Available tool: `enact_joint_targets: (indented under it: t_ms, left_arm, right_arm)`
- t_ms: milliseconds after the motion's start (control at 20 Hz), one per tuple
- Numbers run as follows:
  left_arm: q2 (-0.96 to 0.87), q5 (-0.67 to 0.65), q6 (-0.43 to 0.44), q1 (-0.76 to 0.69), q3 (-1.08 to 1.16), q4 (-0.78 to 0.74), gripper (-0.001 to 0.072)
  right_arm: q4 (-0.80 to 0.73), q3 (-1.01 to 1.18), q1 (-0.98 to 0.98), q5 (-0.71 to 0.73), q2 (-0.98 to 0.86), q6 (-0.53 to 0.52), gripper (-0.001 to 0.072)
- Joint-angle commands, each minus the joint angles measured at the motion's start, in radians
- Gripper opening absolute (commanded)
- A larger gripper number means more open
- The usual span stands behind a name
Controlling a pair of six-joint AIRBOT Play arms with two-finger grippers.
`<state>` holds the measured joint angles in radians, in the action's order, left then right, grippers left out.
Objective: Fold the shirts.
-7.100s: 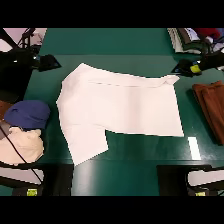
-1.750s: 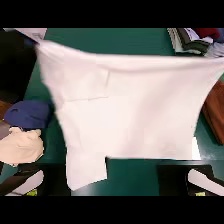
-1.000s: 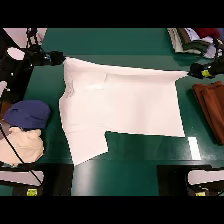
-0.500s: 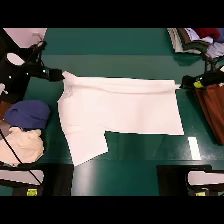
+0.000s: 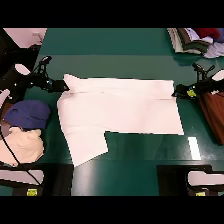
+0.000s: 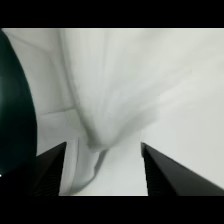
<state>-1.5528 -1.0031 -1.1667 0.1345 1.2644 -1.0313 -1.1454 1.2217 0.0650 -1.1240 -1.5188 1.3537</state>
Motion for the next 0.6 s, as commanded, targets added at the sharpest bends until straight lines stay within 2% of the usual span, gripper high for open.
enact_joint_targets:
  t_ms: [0, 100, 200, 550]
  left_arm:
    - [0.015, -0.156, -0.085, 0.029, 0.026, -0.015, 0.0561]
    - [0.071, -0.244, -0.091, 0.064, 0.015, -0.031, 0.0561]
    - [0.165, -0.265, -0.094, 0.085, -0.061, -0.04, 0.0561]
    - [0.555, -0.285, -0.174, 0.085, -0.624, -0.031, 0.0561]
  right_arm:
    - [-0.006, 0.013, 0.042, -0.133, 0.019, -0.006, 0.0353]
    - [-0.006, -0.025, 0.1, -0.171, 0.089, -0.02, 0.0352]
    - [0.003, -0.105, 0.158, -0.186, 0.185, -0.02, 0.0353]
    - [0.006, -0.323, 0.222, -0.215, 0.415, -0.057, 0.0353]
